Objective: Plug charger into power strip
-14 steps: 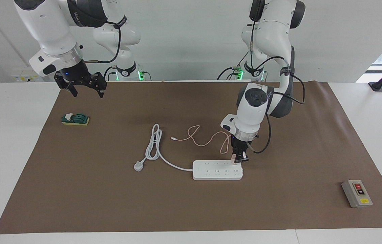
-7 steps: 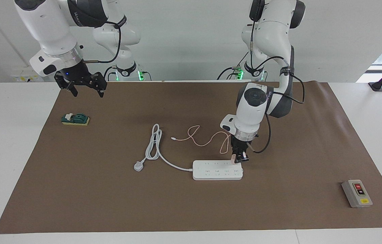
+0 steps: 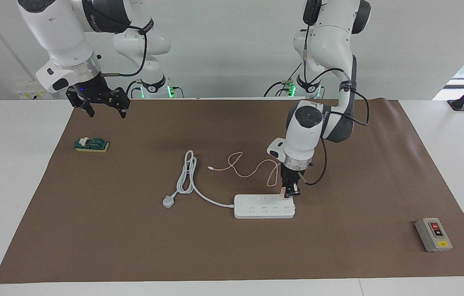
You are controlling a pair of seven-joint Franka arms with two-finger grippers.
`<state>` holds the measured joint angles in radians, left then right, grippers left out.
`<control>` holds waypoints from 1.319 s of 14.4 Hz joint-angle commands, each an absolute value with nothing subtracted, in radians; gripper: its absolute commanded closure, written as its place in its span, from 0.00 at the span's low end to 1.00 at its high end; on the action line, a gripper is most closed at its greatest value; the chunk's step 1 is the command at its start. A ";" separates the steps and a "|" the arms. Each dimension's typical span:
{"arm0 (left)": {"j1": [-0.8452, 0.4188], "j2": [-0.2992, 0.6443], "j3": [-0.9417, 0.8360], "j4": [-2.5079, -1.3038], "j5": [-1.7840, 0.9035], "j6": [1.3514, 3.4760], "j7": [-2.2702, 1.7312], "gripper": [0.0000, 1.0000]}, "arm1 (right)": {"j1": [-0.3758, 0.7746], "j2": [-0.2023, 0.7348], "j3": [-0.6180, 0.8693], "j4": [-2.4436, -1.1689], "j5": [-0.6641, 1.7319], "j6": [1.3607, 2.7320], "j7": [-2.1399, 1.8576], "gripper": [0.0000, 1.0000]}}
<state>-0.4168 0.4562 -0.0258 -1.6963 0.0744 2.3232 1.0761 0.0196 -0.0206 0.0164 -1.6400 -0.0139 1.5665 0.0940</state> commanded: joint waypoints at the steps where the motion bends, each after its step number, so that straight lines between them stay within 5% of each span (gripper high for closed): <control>1: -0.426 0.474 -0.021 -1.736 0.086 2.410 1.097 1.00 | 0.003 -0.040 0.023 -1.655 -0.002 1.552 0.115 0.00; 7: -0.390 0.483 -0.025 -1.726 0.072 2.398 1.114 1.00 | 0.000 -0.040 0.023 -1.655 0.000 1.552 0.110 0.00; 19: -0.376 0.609 -0.026 -1.497 0.037 2.132 1.114 1.00 | 0.002 -0.041 0.023 -1.655 0.000 1.551 0.109 0.00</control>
